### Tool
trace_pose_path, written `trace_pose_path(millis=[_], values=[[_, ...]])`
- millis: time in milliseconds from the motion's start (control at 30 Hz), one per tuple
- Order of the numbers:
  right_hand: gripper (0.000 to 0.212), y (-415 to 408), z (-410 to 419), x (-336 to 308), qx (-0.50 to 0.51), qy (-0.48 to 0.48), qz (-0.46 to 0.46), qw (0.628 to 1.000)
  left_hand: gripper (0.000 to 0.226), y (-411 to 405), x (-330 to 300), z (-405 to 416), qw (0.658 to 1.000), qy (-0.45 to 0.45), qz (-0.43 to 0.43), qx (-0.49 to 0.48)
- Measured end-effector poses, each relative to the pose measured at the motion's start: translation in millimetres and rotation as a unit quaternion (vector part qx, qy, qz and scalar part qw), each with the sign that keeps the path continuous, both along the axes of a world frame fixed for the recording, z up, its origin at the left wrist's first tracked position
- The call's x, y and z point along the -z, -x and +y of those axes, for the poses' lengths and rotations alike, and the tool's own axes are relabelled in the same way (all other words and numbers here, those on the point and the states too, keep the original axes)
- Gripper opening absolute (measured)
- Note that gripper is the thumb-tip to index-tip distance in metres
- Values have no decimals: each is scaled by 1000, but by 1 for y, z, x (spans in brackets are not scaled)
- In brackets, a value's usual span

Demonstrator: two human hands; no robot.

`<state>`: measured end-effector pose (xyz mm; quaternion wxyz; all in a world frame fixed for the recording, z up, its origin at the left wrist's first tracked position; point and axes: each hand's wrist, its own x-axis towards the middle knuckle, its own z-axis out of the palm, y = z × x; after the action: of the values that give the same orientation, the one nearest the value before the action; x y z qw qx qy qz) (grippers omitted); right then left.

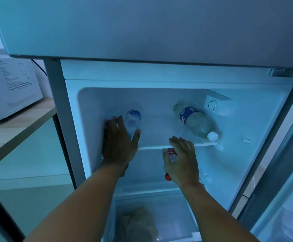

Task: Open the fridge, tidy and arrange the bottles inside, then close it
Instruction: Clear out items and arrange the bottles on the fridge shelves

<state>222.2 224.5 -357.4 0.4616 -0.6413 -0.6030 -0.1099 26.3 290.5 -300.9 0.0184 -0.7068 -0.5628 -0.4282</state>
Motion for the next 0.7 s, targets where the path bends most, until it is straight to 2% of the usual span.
trace_pose_path(millis=[67, 233, 333, 400, 467, 633, 700], values=[[52, -1, -1, -3, -9, 14, 3, 1000, 86, 0, 0, -7, 1000, 9, -13, -4], [42, 0, -5, -10, -30, 49, 36, 998, 103, -4, 9, -42, 995, 83, 45, -44], [44, 0, -8, -13, -39, 71, 36, 996, 93, 2, 24, -52, 986, 74, 136, -54], [46, -1, -10, -15, -40, 87, 35, 995, 87, 9, 31, -54, 968, 75, 230, -61], [49, -2, -12, -17, -46, 102, 32, 993, 88, 14, 34, -53, 955, 79, 281, -53], [55, -6, -17, -12, -45, 93, -31, 994, 90, 16, 33, -63, 958, 71, 273, -41], [54, -5, -20, -6, -41, 62, -12, 997, 93, 15, 32, -64, 957, 68, 277, -48]])
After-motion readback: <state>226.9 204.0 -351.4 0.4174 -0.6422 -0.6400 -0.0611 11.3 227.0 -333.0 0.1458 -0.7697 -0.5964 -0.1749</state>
